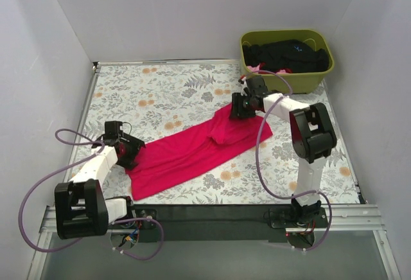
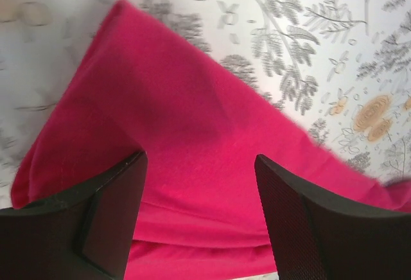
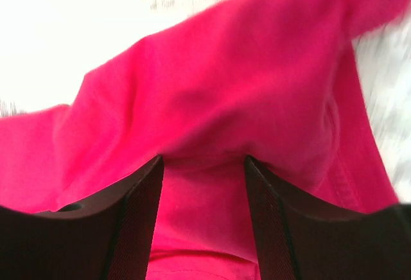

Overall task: Fold and stack the t-shirts
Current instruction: Fold the tshirt

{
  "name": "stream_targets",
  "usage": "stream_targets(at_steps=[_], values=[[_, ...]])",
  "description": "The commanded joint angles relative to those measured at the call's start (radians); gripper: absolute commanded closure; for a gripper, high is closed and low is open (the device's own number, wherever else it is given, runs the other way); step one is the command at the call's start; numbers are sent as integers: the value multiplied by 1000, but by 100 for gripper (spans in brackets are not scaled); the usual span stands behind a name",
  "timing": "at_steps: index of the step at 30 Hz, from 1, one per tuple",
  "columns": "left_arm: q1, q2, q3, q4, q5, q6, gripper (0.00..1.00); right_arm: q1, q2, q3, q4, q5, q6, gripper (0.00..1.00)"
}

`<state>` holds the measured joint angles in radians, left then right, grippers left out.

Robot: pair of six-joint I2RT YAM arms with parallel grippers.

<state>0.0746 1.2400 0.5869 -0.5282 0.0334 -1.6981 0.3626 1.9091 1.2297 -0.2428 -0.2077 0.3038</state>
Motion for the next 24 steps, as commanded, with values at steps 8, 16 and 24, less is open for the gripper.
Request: stream_targets(at_steps=[8,16,24], values=[[125,-120,-110,-107,-41,-35,37,-71,47,25,-50,110,-91,48],[129,-177,-38,-76,81,43,27,-122,-171,-47,2,30,-149,46],[28,-235,129,-47,184,138,21,-125,-327,-168,8,-1,-48,50]])
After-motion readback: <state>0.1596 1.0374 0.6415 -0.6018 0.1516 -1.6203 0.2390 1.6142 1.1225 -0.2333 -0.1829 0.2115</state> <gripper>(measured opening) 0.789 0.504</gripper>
